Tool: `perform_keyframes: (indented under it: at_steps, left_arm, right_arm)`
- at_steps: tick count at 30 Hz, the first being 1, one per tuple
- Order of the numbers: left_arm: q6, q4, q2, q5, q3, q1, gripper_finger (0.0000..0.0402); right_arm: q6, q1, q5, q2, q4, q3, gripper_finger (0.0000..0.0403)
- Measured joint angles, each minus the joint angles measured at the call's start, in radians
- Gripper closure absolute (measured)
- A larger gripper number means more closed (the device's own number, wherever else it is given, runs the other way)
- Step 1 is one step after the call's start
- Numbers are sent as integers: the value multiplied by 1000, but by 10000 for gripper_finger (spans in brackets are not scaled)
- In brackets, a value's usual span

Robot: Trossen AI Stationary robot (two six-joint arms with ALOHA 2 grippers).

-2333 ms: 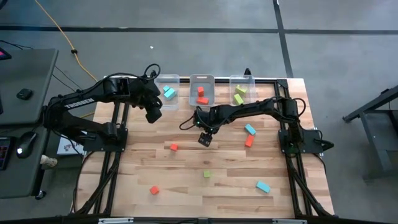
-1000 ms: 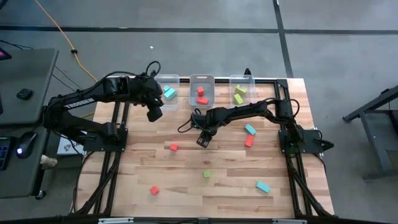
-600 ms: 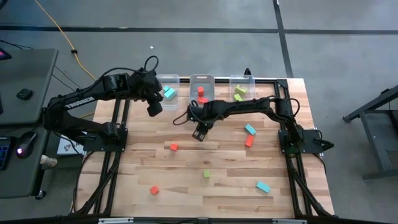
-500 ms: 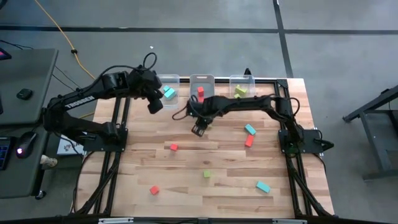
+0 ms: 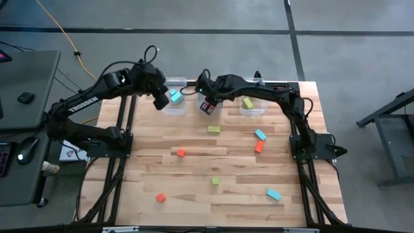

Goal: Sort & place blocks by color
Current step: Put the small rectangular block into the right transparent bin

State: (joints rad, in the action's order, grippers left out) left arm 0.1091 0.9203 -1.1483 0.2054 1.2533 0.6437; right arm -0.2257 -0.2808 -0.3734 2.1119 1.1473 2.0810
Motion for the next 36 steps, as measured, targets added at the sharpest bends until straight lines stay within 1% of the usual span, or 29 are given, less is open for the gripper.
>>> perform_keyframes:
  at_steps: [4,10,13,17,24,31,36]
  left_arm:
    - [0,0,0,-3,0,12,257]
    - [0,0,-5,-4,0,19,257]
    - [0,0,-15,-5,0,19,257]
    - [0,0,-39,-6,0,19,257]
    - [-2,2,-85,-3,0,19,257]
    - [-13,2,-99,-2,0,22,257]
    - [-19,2,-99,0,0,39,257]
  right_arm:
    - [6,-39,-99,-1,59,1,297]
    - [-70,-114,-218,-1,185,0,297]
    - [-99,-153,-249,-1,242,-1,297]
    - [-114,-196,-274,-1,264,-1,297]
    - [-108,-260,-273,-1,318,-1,297]
    - [-53,-295,-233,-1,362,-1,297]
    - [-18,-321,-116,-1,368,-1,297]
